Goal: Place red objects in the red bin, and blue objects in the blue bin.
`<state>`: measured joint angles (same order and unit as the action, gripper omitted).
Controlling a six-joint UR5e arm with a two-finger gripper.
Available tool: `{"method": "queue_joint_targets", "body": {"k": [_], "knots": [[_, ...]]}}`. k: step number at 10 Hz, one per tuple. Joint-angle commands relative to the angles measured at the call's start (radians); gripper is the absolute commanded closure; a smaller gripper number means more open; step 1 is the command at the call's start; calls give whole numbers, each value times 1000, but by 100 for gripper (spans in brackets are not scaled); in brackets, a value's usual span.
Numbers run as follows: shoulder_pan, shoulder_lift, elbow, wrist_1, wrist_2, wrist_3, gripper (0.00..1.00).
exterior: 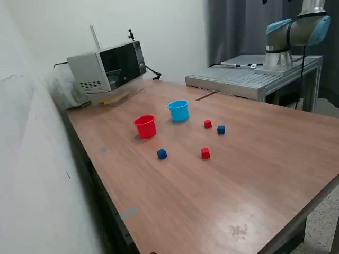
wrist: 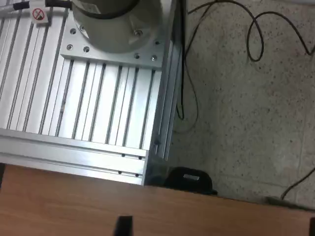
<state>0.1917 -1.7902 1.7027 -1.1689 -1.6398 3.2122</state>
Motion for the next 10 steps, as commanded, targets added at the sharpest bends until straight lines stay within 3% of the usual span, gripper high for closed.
{"method": "queue_joint_targets", "body": {"k": [1, 5, 7, 10], "knots": [[8, 8, -17, -20, 9, 9, 0], [18, 5, -12, -162, 11, 41, 0], [17, 8, -12, -317, 11, 116, 0], [41, 75, -14, -520, 34, 124, 0]]}}
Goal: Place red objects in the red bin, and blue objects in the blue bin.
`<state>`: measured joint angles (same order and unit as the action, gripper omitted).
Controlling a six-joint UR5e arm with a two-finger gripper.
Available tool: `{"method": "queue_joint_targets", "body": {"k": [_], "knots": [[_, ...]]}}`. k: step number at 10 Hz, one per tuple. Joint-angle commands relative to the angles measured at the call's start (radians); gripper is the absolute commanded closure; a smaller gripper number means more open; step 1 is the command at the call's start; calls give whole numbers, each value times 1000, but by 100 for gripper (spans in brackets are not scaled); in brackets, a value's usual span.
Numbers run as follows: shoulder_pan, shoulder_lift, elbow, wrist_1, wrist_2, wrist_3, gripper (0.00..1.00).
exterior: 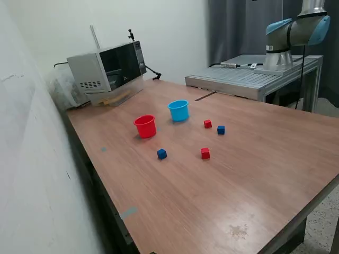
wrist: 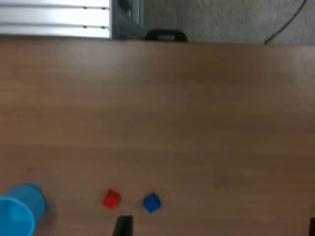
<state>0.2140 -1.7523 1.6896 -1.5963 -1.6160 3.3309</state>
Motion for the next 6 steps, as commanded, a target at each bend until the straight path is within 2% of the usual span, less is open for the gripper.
{"method": "queue_joint_targets", "body": {"k": [1, 2, 4, 6], "knots": [[47, 72, -1, -143, 8, -2, 0], [51, 150, -10, -165, 2, -20, 0], [73, 230, -41, -191, -1, -123, 0], [73, 247, -38, -350, 2, -219, 0]]}}
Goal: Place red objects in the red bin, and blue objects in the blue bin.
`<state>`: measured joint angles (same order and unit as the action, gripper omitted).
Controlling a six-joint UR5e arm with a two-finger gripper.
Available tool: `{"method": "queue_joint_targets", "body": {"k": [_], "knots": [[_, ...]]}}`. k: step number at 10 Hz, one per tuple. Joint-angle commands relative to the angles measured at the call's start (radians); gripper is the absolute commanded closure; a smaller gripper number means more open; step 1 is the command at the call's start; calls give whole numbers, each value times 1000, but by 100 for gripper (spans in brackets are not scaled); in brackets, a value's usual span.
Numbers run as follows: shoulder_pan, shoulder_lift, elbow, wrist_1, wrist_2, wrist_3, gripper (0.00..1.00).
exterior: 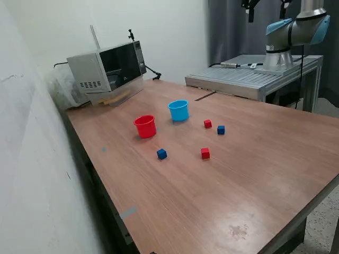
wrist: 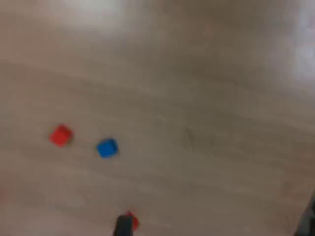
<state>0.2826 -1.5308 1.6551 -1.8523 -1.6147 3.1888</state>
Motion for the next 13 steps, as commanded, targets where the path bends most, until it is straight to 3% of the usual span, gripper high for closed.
{"method": "queue_joint_targets", "body": {"k": [1, 4, 6, 9, 13], "knots": [[3, 50, -3, -134, 2, -186, 0], [-8, 174, 110, -322, 7, -458, 0], [-68, 265, 153, -411, 9, -555, 0], [-140, 362, 147, -458, 9, -586, 0], [-154, 458, 137, -501, 9, -592, 0]]}}
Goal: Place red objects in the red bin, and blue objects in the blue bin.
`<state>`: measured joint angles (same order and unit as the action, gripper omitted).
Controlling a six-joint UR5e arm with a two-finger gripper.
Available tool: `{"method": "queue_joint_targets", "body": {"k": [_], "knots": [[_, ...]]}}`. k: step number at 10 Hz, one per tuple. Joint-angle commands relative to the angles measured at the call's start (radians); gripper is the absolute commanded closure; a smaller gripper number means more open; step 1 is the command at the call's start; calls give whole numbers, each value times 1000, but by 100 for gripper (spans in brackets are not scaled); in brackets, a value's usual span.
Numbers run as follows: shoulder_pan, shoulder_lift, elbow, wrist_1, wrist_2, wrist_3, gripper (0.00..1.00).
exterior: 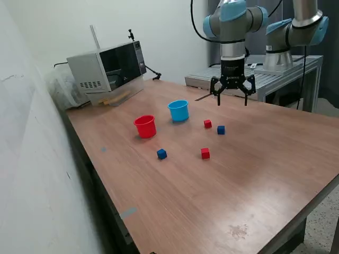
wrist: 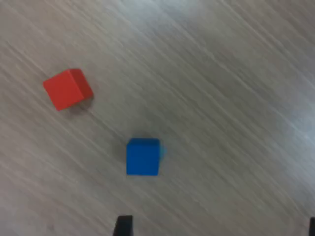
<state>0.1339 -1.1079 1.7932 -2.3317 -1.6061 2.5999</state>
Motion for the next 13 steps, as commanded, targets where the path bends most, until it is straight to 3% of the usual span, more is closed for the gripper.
{"method": "queue_joint_targets", "body": {"k": [1, 13], "knots": [[-5, 51, -5, -23, 0, -3, 0], [-60, 137, -28, -61, 6, -57, 0]]}}
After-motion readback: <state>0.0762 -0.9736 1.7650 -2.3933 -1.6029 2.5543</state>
